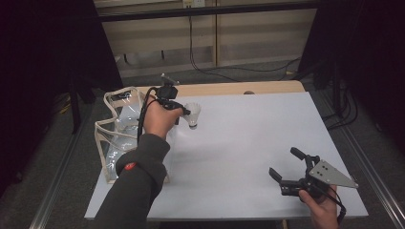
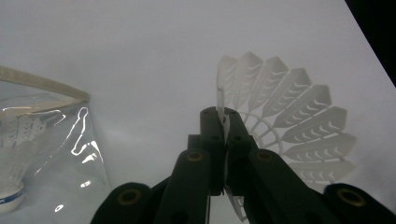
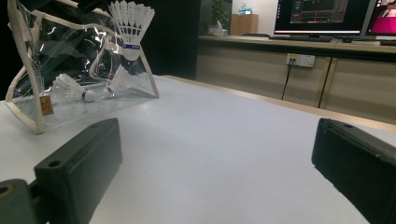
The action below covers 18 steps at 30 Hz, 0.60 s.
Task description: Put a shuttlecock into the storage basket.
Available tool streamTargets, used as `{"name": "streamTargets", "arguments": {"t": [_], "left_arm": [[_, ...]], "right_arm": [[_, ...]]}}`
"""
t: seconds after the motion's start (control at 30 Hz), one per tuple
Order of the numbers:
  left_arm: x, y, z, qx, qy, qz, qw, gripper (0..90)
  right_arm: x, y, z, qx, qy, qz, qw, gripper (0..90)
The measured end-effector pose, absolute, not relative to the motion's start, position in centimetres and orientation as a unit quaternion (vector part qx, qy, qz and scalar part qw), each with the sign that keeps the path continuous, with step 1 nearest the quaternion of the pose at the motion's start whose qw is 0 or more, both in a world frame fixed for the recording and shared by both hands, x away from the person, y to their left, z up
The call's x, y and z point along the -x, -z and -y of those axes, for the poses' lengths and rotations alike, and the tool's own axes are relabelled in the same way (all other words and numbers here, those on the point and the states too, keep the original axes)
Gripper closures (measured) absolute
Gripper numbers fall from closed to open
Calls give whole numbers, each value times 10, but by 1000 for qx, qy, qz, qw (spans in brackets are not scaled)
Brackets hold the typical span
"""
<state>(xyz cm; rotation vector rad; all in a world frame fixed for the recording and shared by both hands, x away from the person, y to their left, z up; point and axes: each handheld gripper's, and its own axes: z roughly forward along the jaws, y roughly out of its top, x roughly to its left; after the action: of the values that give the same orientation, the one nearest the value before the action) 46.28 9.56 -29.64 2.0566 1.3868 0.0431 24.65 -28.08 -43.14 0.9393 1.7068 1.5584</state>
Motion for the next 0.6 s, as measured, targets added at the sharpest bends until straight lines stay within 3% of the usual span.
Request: {"name": "streamTargets", "arguments": {"t": [0.6], "left_arm": [[-462, 276, -104, -787, -14, -524, 325, 896]], "right_arm": [[-246, 431, 280, -358, -592, -649, 317, 17]]}}
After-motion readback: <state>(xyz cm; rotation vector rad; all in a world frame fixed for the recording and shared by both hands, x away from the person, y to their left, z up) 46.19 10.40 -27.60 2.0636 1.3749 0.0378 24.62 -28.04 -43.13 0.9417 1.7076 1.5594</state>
